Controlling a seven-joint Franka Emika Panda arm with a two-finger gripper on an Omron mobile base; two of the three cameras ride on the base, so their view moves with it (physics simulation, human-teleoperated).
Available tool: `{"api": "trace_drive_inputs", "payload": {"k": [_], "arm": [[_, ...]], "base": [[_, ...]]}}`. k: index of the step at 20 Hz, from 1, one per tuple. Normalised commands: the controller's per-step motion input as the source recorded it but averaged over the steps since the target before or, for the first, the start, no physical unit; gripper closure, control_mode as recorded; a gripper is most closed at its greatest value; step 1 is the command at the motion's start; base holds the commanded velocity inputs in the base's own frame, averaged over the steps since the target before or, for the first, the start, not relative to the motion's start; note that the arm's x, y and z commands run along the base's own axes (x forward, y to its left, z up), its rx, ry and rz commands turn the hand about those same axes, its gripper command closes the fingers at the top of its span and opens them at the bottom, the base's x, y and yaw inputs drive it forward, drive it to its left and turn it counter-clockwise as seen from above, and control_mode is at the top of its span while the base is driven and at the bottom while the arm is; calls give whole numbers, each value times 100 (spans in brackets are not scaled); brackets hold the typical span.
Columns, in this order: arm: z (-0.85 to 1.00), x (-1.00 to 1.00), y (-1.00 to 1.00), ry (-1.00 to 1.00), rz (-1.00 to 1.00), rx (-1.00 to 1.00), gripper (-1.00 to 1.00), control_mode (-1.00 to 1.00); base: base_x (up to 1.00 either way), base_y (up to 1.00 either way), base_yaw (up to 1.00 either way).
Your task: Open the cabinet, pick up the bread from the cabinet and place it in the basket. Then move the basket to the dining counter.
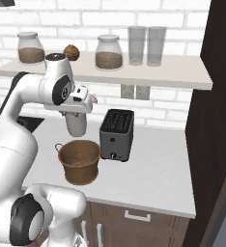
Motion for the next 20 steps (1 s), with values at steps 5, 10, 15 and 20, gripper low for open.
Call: {"api": "trace_drive_inputs", "payload": {"k": [5,10,15,20], "arm": [[1,-15,21,-2,0,-1,-100,-100],[19,-9,28,-20,0,-6,-100,-100],[61,7,5,-33,4,0,-100,-100],[74,23,4,-22,11,0,-100,-100]], "base": [[0,0,0],[0,0,0],[0,0,0],[0,0,0]]}}
